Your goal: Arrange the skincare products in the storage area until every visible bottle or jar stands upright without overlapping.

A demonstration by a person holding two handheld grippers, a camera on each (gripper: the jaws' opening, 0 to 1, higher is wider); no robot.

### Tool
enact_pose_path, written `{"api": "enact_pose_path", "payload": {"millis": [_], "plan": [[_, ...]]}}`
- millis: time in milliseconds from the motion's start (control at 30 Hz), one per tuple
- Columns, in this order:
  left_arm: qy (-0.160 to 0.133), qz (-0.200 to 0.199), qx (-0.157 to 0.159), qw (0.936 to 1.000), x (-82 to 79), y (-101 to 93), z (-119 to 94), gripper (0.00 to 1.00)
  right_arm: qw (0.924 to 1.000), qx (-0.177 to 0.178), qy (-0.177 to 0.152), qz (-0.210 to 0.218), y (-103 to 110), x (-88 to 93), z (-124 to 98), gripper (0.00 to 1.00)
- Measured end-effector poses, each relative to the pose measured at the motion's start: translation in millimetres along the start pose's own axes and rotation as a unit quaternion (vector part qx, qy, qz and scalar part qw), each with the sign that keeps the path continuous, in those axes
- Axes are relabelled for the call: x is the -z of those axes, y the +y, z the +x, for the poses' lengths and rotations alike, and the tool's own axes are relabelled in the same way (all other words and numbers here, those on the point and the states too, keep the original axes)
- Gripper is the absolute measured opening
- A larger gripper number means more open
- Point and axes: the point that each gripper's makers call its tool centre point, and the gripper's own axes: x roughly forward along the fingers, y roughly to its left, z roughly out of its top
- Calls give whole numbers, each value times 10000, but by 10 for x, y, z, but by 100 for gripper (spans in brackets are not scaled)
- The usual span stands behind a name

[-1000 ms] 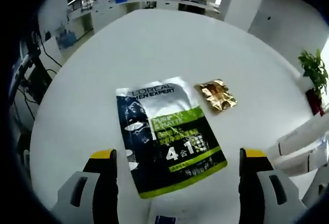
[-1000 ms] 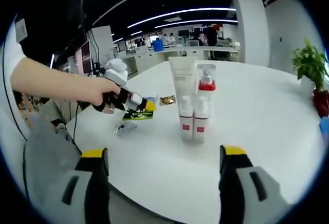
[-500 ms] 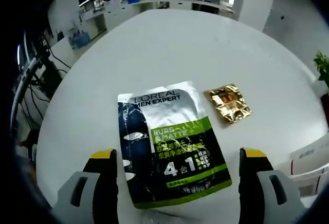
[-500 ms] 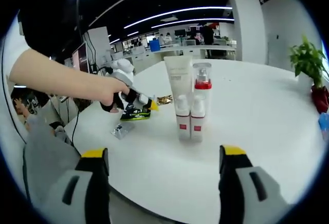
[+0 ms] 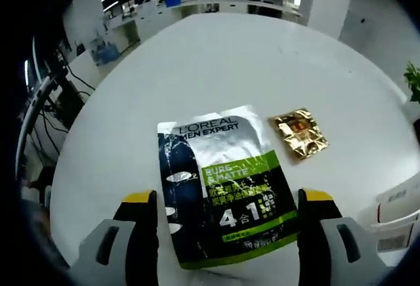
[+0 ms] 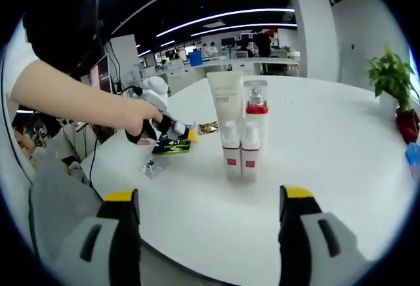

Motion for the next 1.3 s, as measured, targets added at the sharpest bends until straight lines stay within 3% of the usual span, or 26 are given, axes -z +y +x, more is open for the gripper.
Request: {"api": "enact_pose_path", "payload": {"millis": [100, 333, 433, 467, 733, 833, 1100, 1300], "plan": [[-14, 8, -1, 10000, -13, 37, -11, 75, 10000, -1, 15, -15, 2, 5, 1, 88], [-17, 0, 70, 10000, -22, 43, -32, 71, 10000, 10, 29, -30, 2, 8, 1, 87], [-211, -68, 247, 9994, -112, 72, -15, 60, 10000, 21, 28, -35, -1, 9, 0, 87], [-97, -96, 200, 9997, -80, 97, -21, 60, 10000, 20, 34, -37, -2, 10, 2, 87], [-325, 350, 318, 9984, -101, 48, -5, 59, 10000, 45, 48, -50, -7, 15, 0, 87], [-343, 662, 448, 9962, -139, -37, 2, 51, 10000, 60, 53, -52, -14, 18, -1, 87], [-447, 699, 550, 9950, -199, 12, 62, 29, 9999, 102, 55, -32, -30, 19, -1, 87], [-542, 815, 814, 9919, -229, 17, 86, 16, 9999, 109, 62, -44, -33, 21, 2, 87]]}}
